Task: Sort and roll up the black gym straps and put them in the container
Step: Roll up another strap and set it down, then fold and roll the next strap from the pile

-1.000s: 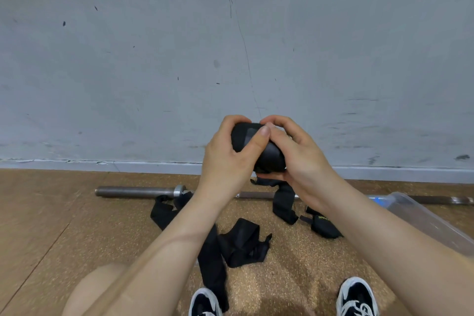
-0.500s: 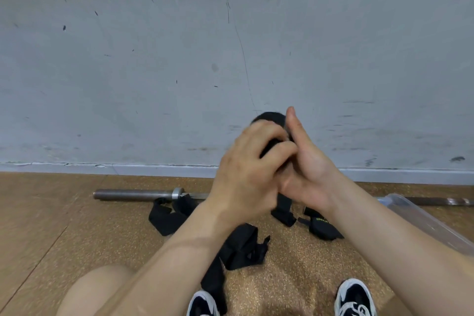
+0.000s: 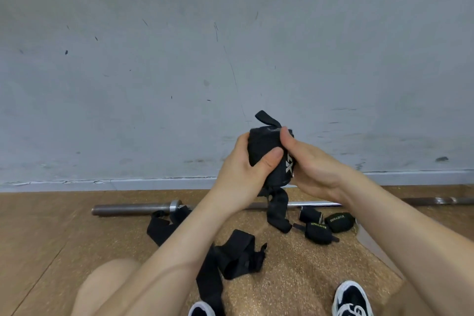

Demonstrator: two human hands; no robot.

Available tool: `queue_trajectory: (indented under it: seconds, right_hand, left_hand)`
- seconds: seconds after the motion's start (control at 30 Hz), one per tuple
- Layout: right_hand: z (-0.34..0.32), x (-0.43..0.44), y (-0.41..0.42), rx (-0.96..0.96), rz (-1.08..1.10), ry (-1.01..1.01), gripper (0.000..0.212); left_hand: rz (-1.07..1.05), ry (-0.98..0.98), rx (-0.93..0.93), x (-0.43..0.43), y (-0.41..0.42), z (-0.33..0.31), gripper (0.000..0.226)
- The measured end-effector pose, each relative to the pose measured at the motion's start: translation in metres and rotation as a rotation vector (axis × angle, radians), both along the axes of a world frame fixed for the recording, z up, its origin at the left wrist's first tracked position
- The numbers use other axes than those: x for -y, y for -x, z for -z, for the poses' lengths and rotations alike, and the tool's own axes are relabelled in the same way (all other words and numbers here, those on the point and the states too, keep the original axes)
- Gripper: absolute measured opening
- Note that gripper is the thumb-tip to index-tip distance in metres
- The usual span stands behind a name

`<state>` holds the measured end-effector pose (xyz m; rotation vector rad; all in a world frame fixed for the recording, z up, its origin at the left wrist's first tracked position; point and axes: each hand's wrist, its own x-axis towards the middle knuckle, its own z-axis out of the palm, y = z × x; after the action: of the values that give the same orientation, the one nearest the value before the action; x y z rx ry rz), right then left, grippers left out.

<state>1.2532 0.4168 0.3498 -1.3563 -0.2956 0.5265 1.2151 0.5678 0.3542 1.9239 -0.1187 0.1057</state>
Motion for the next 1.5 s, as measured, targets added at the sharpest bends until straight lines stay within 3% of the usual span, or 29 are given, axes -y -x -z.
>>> queue_trajectory:
  seconds: [0.1, 0.17, 0.23, 0.3, 0.37, 0.43, 0.53, 0.6, 0.87, 0.93, 1.0, 1.1, 1.23, 1.33, 1.5]
  right_hand:
    - [-0.002, 0.024, 0.012, -0.010, -0.152, 0.168, 0.069]
    - [-0.009, 0.034, 0.026, 0.044, -0.137, 0.266, 0.062]
    - [-0.014, 0.043, 0.042, 0.033, -0.023, 0.199, 0.059]
    - [-0.014, 0.056, 0.059, -0.002, 0.088, 0.100, 0.058]
    - [-0.008, 0.075, 0.079, -0.067, 0.180, -0.003, 0.056]
    - [0.007, 0.093, 0.097, -0.178, 0.271, -0.112, 0.055]
    - [0.041, 0.104, 0.111, -0.376, 0.398, -0.114, 0.058]
    - [0.071, 0.106, 0.111, -0.491, 0.491, -0.047, 0.055]
    - [0.171, 0.101, 0.068, -0.663, 0.465, 0.349, 0.025]
    - [0.195, 0.095, 0.053, -0.651, 0.427, 0.457, 0.023]
    - [0.221, 0.087, 0.037, -0.643, 0.424, 0.455, 0.026]
    - [0.260, 0.069, 0.010, -0.609, 0.460, 0.457, 0.044]
    - [0.309, 0.051, -0.019, -0.663, 0.471, 0.406, 0.072]
    - [0.340, 0.051, -0.031, -0.697, 0.559, 0.372, 0.083]
    - [0.371, 0.080, -0.042, -0.573, 0.902, 0.666, 0.086]
  left_hand:
    - [-0.086, -0.200, 0.106, 0.009, 0.019, -0.003, 0.061]
    - [-0.158, -0.561, 0.231, 0.017, 0.033, -0.007, 0.069]
    - [-0.174, -0.896, 0.350, 0.033, 0.044, -0.011, 0.074]
    - [-0.113, -0.951, 0.362, 0.053, 0.054, -0.015, 0.078]
    - [0.003, -0.763, 0.286, 0.070, 0.060, -0.017, 0.078]
    - [0.091, -0.453, 0.138, 0.080, 0.061, -0.013, 0.067]
    - [0.153, -0.130, -0.229, 0.096, 0.063, 0.011, 0.048]
    - [0.168, -0.002, -0.479, 0.108, 0.063, 0.044, 0.047]
    - [-0.205, 0.261, -1.016, 0.118, 0.027, 0.191, 0.069]
    - [-0.265, 0.357, -1.095, 0.116, 0.021, 0.222, 0.065]
    - [-0.353, 0.467, -1.093, 0.113, 0.010, 0.251, 0.047]
    - [-0.456, 0.589, -1.060, 0.109, -0.007, 0.286, 0.035]
    - [-0.477, 0.593, -1.085, 0.105, -0.031, 0.325, 0.048]
    - [-0.399, 0.393, -1.131, 0.107, -0.051, 0.349, 0.046]
    - [-0.134, 0.104, -1.049, 0.121, -0.072, 0.376, 0.038]
